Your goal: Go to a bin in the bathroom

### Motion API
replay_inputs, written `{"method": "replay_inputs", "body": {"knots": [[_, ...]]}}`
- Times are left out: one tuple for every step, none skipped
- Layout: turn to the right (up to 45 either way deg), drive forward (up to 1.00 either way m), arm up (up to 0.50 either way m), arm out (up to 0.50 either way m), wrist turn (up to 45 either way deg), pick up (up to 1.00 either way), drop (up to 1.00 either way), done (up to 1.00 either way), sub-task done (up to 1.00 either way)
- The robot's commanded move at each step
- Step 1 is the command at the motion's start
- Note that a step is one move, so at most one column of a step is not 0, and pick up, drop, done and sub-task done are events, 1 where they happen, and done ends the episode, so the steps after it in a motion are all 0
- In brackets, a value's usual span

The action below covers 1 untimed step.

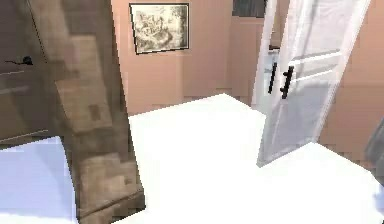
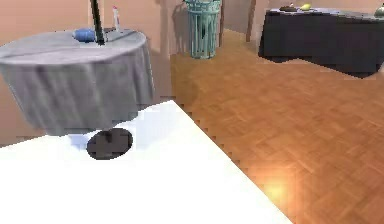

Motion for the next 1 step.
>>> {"method": "replay_inputs", "body": {"knots": [[15.0, 0.0, 0.0, 0.0, 0.0, 0.0, 0.0, 0.0, 0.0]]}}
